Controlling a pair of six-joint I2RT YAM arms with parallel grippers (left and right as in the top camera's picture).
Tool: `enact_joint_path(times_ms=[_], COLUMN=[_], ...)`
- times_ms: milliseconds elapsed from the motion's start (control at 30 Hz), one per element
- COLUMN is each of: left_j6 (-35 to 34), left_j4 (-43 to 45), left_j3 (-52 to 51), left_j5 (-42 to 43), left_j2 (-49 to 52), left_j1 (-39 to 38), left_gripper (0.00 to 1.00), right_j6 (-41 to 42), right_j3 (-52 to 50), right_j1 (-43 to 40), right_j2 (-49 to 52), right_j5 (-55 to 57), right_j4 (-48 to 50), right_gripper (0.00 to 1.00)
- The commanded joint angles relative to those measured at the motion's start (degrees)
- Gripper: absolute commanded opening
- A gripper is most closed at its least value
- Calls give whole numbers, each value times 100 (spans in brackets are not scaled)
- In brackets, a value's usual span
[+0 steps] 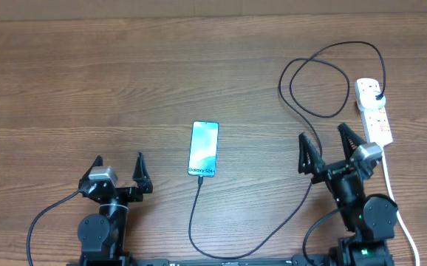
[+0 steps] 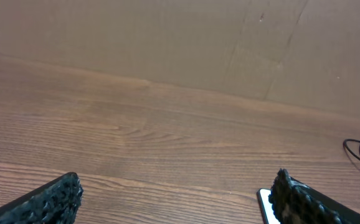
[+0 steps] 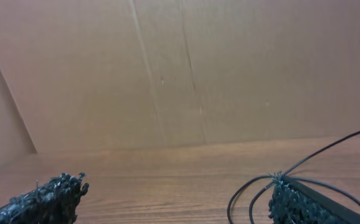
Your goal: Plug charger to phone and switch on socket
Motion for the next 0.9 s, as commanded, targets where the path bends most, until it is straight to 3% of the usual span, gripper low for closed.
enact_joint_path(times_ms=[0, 333, 600, 867], left_j6=[127, 127, 127, 127], left_j4=[-7, -7, -9, -7], left_j3=[-20, -20, -20, -20], left_j5=[-74, -74, -74, -74], left_j2=[-61, -61, -61, -61], left_j1=[31, 31, 31, 31], left_gripper=[99, 99, 99, 99], right_j6=[-4, -4, -11, -50], right_j3=[-356, -555, -555, -555], right_j1=[31, 31, 33, 31], right_j2=[-308, -802, -1980, -2245], right_j5=[-33, -35, -28, -9], right_j4=[190, -450, -2391, -2479], right_gripper=[100, 100, 100, 100])
